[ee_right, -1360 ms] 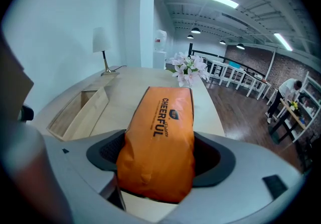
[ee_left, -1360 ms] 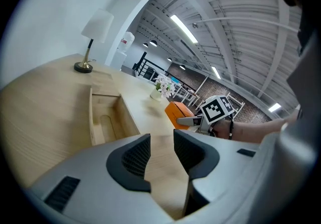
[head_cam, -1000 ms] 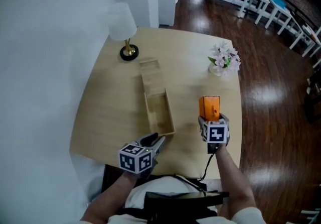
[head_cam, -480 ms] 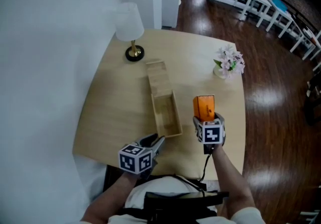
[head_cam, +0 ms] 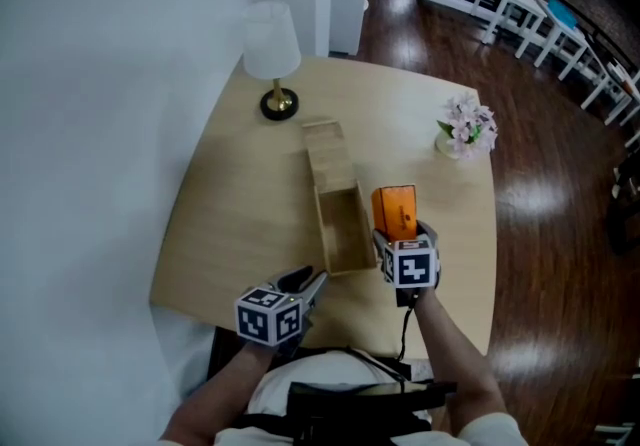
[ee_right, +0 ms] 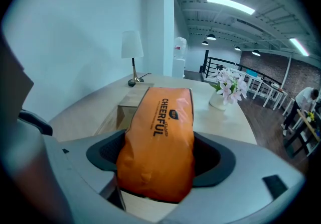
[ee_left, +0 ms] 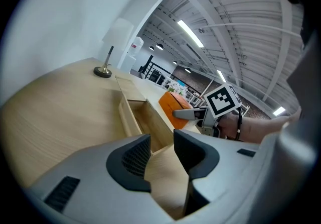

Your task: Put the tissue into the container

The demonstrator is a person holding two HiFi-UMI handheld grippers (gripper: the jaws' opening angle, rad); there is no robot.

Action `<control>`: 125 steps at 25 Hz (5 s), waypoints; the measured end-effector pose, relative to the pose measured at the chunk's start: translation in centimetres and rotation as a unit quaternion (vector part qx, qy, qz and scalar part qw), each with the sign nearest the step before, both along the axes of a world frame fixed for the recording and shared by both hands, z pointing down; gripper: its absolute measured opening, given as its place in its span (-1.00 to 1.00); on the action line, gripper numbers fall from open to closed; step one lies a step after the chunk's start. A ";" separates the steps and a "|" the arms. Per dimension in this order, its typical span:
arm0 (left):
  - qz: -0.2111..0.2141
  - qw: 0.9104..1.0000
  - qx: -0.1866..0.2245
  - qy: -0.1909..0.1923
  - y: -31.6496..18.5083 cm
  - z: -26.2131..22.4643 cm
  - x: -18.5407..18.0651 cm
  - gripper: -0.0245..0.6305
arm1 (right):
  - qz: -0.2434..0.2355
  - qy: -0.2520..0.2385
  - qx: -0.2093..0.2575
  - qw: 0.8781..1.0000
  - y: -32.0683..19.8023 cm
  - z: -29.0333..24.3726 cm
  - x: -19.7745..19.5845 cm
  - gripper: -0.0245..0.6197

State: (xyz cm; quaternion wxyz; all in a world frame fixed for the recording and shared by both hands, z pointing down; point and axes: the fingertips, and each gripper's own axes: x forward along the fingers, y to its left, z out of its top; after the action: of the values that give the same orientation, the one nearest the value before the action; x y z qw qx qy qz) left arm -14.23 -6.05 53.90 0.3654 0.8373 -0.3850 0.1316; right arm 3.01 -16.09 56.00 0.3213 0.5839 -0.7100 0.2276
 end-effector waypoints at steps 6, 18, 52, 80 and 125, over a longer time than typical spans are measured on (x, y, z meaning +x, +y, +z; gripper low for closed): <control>-0.001 1.000 -0.004 0.000 0.0 0.3 -1.1 -0.48 | -0.019 -0.009 0.006 1.000 -0.3 -0.7 -3.3 0.34; -0.006 1.000 -0.006 0.005 0.0 0.7 -2.5 -0.47 | -0.062 -0.021 -0.009 0.998 0.0 0.0 -8.8 0.34; -0.020 0.999 -0.029 0.008 0.1 2.1 -4.9 -0.48 | -0.042 -0.043 -0.069 0.996 -1.1 5.7 -12.0 0.44; -0.014 1.000 -0.006 0.003 -0.7 0.5 -2.4 -0.48 | -0.069 -0.044 -0.036 0.996 -0.6 3.4 -10.1 0.48; 0.051 0.998 -0.018 0.008 -1.1 0.7 11.1 -0.48 | -0.004 -0.071 -0.041 0.997 2.2 2.3 5.7 0.45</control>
State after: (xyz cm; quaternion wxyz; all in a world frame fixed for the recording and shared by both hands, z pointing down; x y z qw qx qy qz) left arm -3.10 -7.11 54.64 0.3764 0.8500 -0.3362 0.1509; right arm 8.69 -13.86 58.27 0.2942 0.5501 -0.7233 0.2960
